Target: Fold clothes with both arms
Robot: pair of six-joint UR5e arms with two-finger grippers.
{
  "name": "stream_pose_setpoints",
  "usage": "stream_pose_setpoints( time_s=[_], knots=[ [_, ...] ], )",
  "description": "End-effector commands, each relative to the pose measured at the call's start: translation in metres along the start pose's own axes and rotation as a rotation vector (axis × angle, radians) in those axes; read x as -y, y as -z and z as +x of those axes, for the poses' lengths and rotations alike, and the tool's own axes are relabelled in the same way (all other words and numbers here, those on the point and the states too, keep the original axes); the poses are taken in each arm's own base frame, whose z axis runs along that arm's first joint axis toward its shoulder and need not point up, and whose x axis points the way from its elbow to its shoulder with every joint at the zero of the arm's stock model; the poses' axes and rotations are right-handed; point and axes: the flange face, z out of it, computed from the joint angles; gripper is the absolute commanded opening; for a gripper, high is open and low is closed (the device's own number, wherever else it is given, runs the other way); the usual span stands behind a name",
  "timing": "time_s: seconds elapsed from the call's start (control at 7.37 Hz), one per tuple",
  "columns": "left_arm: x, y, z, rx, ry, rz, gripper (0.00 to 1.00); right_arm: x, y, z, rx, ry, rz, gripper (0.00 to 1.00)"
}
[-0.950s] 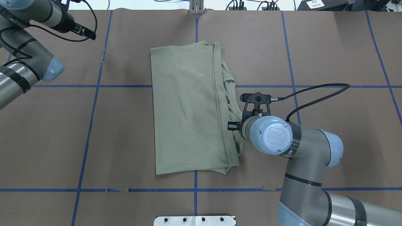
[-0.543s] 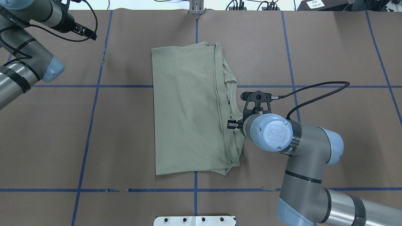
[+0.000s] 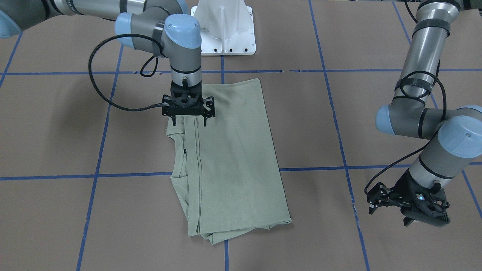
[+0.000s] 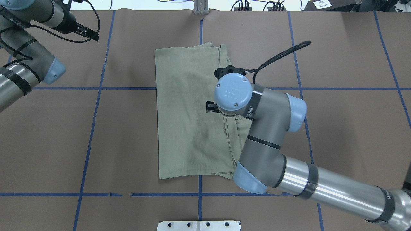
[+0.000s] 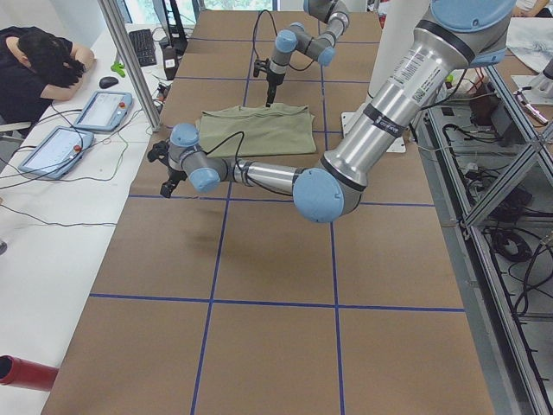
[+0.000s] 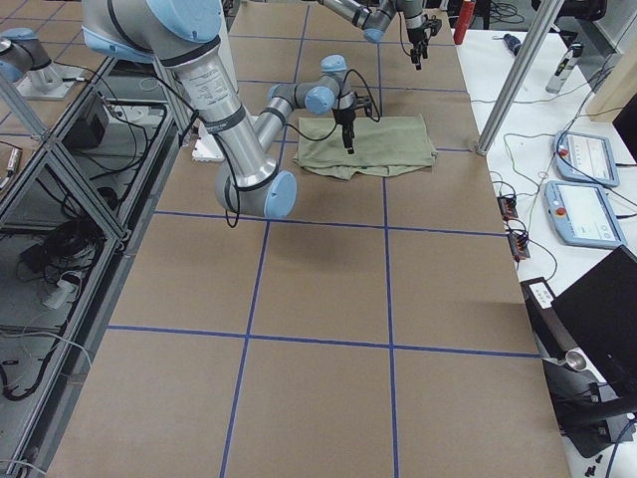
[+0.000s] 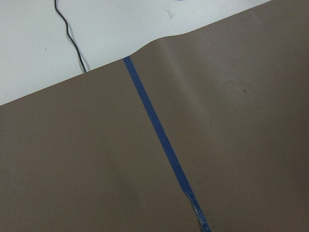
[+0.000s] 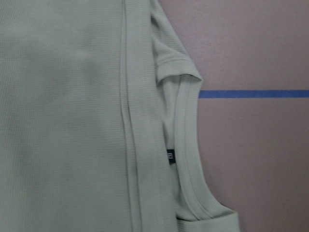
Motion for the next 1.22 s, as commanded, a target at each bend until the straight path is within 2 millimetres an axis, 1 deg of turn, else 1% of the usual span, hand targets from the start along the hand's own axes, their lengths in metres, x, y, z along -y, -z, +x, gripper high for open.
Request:
stream_pose_setpoints(
  time_s=[0.0, 0.27, 0.41, 0.54, 0.68, 0.95, 1.09],
  knots=[
    [-0.001, 0.0, 0.001, -0.015, 0.0, -0.008, 1.0, 0.001, -0.032, -0.012, -0.121, 0.121, -0.078, 1.0],
    [-0.001, 0.0, 0.002, -0.016, 0.0, -0.009, 1.0, -0.005, -0.041, -0.004, -0.16, 0.134, -0.098, 1.0],
    [-0.001, 0.0, 0.002, -0.016, 0.0, -0.009, 1.0, -0.017, -0.046, -0.007, -0.175, 0.147, -0.116, 1.0],
    [-0.002, 0.0, 0.001, -0.016, 0.0, -0.01, 1.0, -0.023, -0.047, -0.01, -0.175, 0.154, -0.12, 1.0],
    [-0.002, 0.0, 0.001, -0.016, 0.0, -0.01, 1.0, -0.03, -0.053, -0.008, -0.184, 0.162, -0.126, 1.0],
    [-0.002, 0.0, 0.001, -0.016, 0.0, -0.01, 1.0, -0.034, -0.064, 0.005, -0.206, 0.184, -0.141, 1.0],
    [-0.002, 0.0, 0.001, -0.016, 0.0, -0.009, 1.0, -0.036, -0.065, 0.011, -0.238, 0.228, -0.158, 1.0]
  ],
)
